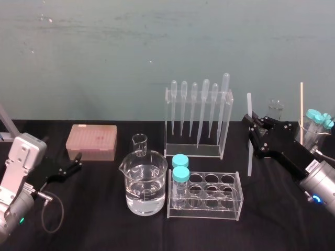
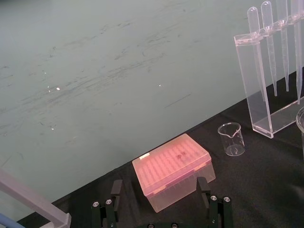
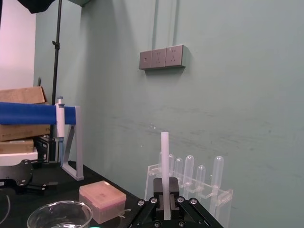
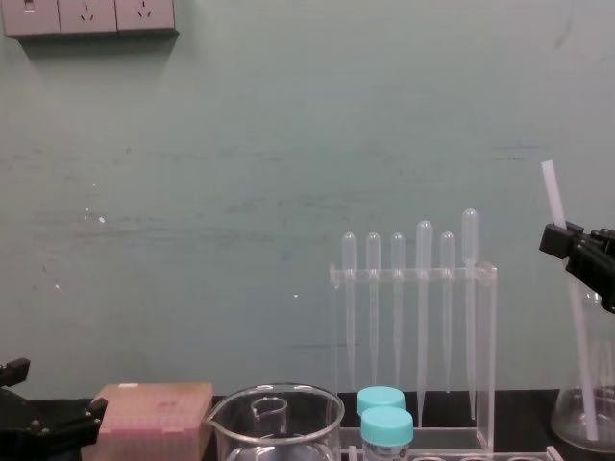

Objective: Pick up the stirring rod with one hand, then place it down.

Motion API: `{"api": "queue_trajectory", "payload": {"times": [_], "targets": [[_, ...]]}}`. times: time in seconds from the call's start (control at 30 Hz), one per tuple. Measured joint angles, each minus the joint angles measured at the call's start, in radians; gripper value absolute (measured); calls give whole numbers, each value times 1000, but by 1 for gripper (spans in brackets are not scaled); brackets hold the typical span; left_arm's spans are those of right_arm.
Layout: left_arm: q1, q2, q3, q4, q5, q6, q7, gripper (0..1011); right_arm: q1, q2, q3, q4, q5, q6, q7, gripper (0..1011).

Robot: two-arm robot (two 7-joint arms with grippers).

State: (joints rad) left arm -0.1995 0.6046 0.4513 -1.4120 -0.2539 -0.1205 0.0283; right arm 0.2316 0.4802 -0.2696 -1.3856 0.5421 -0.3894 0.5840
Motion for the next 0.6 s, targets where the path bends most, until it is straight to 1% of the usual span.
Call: {"api": "queue_trajectory", "payload": {"times": [0.6], "targets": [[0,0,0,0,0,0,0,1000,0,0,0,0,0,0,0,68]]}}
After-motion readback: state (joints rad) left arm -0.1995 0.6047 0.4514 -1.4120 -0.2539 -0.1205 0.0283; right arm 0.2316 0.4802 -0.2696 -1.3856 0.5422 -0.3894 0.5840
